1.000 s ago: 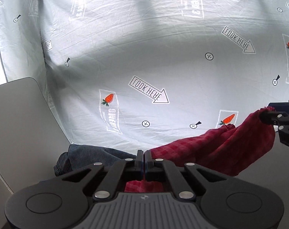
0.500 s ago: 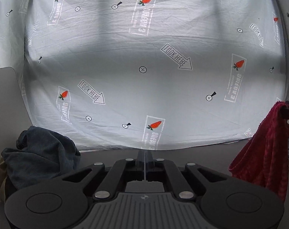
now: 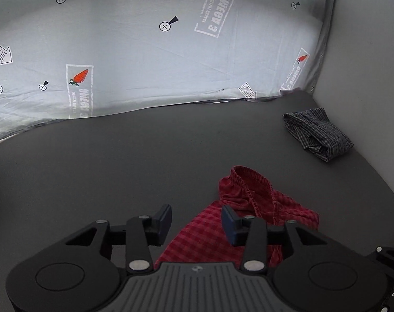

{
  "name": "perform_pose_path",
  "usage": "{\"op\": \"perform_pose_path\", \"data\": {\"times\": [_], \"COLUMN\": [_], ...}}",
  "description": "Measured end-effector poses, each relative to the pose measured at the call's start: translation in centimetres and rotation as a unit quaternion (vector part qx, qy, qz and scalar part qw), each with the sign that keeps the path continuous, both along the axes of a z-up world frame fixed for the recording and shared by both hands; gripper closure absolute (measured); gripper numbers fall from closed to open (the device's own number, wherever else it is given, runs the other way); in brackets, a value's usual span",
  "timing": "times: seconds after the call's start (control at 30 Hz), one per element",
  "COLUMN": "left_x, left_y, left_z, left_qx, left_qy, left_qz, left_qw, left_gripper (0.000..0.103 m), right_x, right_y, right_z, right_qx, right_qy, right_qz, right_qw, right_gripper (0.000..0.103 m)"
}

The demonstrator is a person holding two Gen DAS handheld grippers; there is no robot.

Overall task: Fold clothes
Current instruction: 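Lift the red shorts off the pile with both grippers and carry them onto the open table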

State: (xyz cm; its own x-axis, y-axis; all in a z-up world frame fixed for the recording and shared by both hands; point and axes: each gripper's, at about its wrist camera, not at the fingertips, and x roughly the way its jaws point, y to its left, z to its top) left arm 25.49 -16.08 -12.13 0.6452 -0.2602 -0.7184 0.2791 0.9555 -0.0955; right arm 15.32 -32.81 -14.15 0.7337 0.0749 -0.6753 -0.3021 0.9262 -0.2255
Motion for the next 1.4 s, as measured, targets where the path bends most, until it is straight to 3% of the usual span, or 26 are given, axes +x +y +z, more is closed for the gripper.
{"op": "perform_pose_path", "data": {"times": [0.27,0.5,0.63,0.73,0.77,0.8,0.83,0.93,1.0,1.07,1.13,1.17,1.23,1.37,1.4], "left_x": [9.9,15.9,17.3,17.4,17.0,16.6,16.2,15.1,14.5,13.9,13.4,13.2,13.0,12.7,12.7], "left_y": [-8.4,-12.9,-12.5,-11.2,-10.8,-10.3,-9.7,-7.3,-6.3,-5.7,-5.0,-4.6,-4.1,-2.6,-2.3], "left_z": [-5.7,-11.5,-12.8,-12.6,-12.2,-11.7,-11.0,-8.4,-7.3,-7.2,-7.5,-7.7,-8.2,-8.6,-8.6], "left_qx": [0.017,0.144,0.171,0.156,0.163,0.174,0.183,0.155,0.144,0.164,0.178,0.177,0.172,0.160,0.155], "left_qy": [0.072,0.125,0.118,0.113,0.097,0.078,0.056,0.018,0.008,-0.008,-0.009,-0.004,0.007,0.024,0.027], "left_qz": [-0.052,-0.060,-0.017,0.021,0.035,0.050,0.063,0.088,0.083,0.080,0.081,0.085,0.096,0.120,0.124], "left_qw": [0.9959,0.9799,0.9780,0.9811,0.9812,0.9804,0.9794,0.9839,0.9860,0.9831,0.9807,0.9804,0.9803,0.9796,0.9797], "left_gripper": [0.037,0.037,0.036,0.036,0.036,0.036,0.036,0.036,0.036,0.036,0.036,0.036,0.036,0.036,0.036], "right_x": [-0.4,0.1,0.4,0.9,1.1,1.4,1.7,2.6,3.1,3.9,5.1,5.8,7.6,10.0,10.4], "right_y": [-3.0,-5.2,-6.0,-6.4,-6.4,-6.4,-6.5,-7.1,-8.3,-9.8,-11.6,-12.3,-13.5,-13.1,-12.8], "right_z": [-0.6,-0.8,-0.6,-0.2,-0.1,-0.1,-0.1,-0.1,0.2,0.4,0.2,0.1,-0.6,-3.2,-4.1], "right_qx": [0.010,0.004,-0.013,-0.042,-0.058,-0.075,-0.096,-0.129,-0.085,0.000,0.101,0.141,0.213,0.240,0.233], "right_qy": [0.028,0.031,0.014,-0.013,-0.023,-0.032,-0.041,-0.057,-0.047,-0.030,-0.005,0.007,0.036,0.095,0.109], "right_qz": [-0.038,-0.087,-0.129,-0.167,-0.177,-0.186,-0.190,-0.206,-0.228,-0.249,-0.261,-0.268,-0.265,-0.242,-0.245], "right_qw": [0.999,0.996,0.991,0.985,0.982,0.979,0.976,0.968,0.969,0.968,0.960,0.953,0.940,0.935,0.935], "right_gripper": [0.083,0.082,0.083,0.084,0.085,0.103,0.103,0.103,0.102,0.096,0.084,0.071,0.064,0.036,0.035]}}
